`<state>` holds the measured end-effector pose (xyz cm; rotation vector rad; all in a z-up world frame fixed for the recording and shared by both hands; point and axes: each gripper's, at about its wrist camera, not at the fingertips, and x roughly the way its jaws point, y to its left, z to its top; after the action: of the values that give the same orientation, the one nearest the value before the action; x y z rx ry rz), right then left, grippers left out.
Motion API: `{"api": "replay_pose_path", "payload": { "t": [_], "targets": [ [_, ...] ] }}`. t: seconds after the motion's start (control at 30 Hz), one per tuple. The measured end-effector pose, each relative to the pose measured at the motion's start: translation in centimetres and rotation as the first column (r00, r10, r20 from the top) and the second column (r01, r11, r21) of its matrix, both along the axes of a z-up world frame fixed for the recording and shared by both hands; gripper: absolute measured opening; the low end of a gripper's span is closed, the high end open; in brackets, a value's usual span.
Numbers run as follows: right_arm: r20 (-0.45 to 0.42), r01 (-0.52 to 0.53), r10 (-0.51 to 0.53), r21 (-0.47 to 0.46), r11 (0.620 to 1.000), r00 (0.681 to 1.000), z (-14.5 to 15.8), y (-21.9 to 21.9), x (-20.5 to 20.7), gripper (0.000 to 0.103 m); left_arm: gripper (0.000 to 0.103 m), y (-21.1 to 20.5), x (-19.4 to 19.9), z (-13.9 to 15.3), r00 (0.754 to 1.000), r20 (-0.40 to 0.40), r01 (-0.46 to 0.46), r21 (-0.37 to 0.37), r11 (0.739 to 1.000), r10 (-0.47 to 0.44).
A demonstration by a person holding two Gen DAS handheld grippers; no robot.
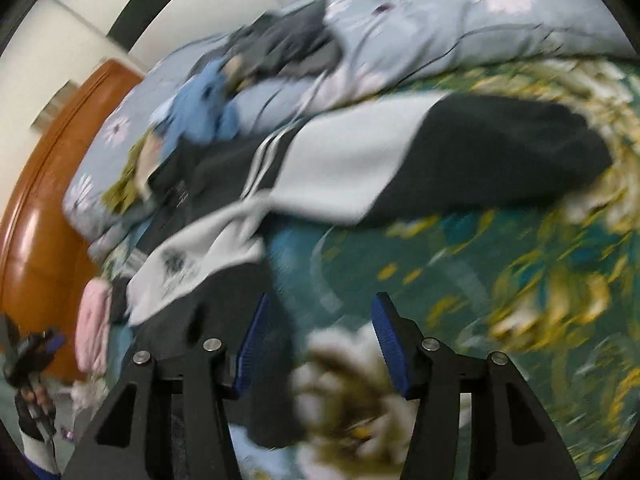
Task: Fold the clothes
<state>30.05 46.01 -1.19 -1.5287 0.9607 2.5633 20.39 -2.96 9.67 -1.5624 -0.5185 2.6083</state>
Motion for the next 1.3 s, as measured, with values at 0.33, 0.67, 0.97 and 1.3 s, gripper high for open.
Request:
{"api": "replay_pose_path", "payload": {
  "t": [0.33,0.67,0.97,1.3],
  "targets": [
    [0.026,-0.034,0.036,-0.086,0.996,0.999,-1.8,-3.7,1.6,0.066,0.064,3.0,5.1,4.1,0.999,-0.046,0.008,0.003,1.0,-0.008],
    [0.078,-0.046,0.051,-0.073,0.996,0.996,-2.7,-4.0,1.8,0.066,0.065,0.5,10.1,8.0,0.994,-0.11,-0.031,-0.043,0.999,0.026],
    [0.074,-0.113,0.119,-0.074,0.991,0.99,-2.8,-3.2,0.9,0.066,0.069,-1.9,9.0,10.5,0.992,-0.121,-0.057,-0.092,0.994,0.045],
    [0.043,-0.095,0.105,-0.182,0.979,0.994,-4.3,-3.8,0.7,0.066,0.073,2.1,3.4,-0.1,0.997,0.073,0.025,-0.029,0.999,-0.023]
  ]
}}
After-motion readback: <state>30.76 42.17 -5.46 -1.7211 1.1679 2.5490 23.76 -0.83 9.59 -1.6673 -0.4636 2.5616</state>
